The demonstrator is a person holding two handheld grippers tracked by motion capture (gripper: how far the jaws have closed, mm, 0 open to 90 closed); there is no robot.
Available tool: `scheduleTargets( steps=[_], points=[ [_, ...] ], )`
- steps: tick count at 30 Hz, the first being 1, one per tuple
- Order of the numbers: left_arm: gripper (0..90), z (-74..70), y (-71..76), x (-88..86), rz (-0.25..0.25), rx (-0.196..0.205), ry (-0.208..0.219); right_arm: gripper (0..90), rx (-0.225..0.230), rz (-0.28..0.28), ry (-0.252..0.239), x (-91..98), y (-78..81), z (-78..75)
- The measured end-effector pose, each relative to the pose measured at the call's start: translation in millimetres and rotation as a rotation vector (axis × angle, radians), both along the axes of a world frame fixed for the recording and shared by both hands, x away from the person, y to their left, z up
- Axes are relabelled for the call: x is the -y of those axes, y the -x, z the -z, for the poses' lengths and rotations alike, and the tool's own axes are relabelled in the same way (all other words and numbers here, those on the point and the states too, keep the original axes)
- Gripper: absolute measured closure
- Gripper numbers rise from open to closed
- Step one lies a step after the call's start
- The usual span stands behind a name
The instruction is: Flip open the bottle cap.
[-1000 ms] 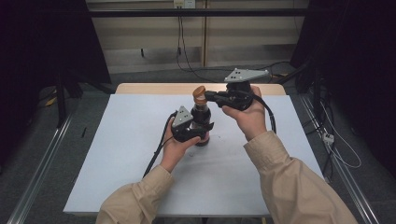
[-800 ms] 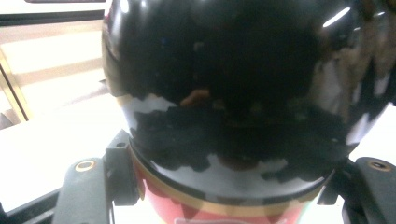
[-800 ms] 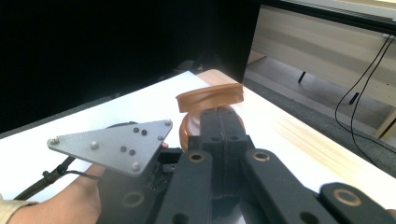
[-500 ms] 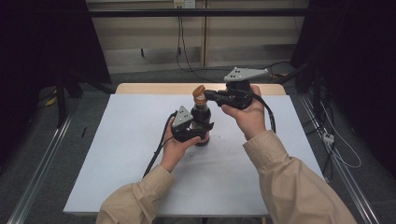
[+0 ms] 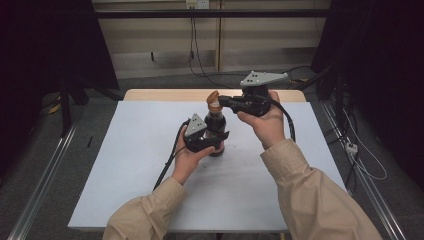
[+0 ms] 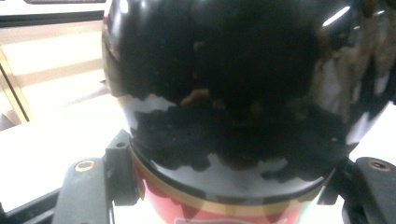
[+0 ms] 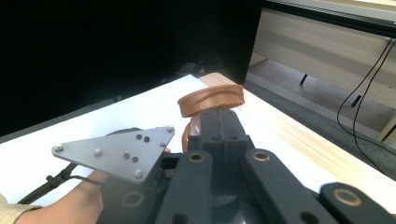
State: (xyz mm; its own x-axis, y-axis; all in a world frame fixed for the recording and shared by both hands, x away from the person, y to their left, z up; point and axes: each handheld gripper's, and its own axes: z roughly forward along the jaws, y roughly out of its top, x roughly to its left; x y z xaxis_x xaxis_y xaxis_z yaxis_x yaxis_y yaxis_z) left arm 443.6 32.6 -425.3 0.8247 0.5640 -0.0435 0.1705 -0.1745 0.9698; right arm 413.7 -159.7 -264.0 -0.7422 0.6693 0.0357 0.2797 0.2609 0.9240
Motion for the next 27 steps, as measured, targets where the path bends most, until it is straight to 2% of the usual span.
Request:
scheduleTargets(
  steps=[27],
  points=[
    [30.4, -0.1, 0.3, 0.0, -0.001, 0.004, -0.005, 90.0, 0.006, 0.004, -0.003, -3.3, -0.6, -1.0]
  ],
)
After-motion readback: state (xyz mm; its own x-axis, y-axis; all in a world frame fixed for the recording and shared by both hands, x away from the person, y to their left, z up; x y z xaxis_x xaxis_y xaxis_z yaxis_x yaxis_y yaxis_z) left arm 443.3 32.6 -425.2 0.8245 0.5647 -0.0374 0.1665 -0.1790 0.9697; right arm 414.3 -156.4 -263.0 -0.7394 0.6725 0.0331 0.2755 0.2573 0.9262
